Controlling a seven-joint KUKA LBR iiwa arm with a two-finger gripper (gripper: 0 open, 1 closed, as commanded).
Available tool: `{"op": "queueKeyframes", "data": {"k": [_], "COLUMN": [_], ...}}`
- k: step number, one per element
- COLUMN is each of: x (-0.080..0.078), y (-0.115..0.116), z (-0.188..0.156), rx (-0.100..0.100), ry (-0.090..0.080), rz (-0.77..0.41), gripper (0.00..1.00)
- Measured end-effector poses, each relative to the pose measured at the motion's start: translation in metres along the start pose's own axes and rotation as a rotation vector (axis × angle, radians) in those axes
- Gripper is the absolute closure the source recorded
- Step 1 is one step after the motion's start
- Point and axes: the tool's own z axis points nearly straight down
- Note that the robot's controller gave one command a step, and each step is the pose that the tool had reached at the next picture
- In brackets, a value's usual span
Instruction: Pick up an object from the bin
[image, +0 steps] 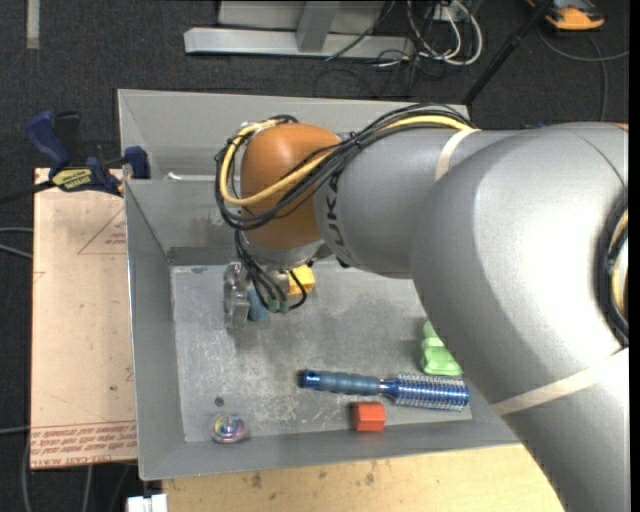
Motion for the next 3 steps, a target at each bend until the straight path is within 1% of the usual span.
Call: {"op": "queueKeyframes", "data": {"k": [1,2,3], "x": [0.042,0.042,0.000], "y": [-0.051,-0.049,-0.089], "z": [-0.017,-0.017,0.002], "rx": [0.001,-0.001,0.001], "ry": [0.000,-0.001,-0.006], "rz": [-0.529,-0.529,-0.469], "gripper": [1.00,0.00,0.00]}}
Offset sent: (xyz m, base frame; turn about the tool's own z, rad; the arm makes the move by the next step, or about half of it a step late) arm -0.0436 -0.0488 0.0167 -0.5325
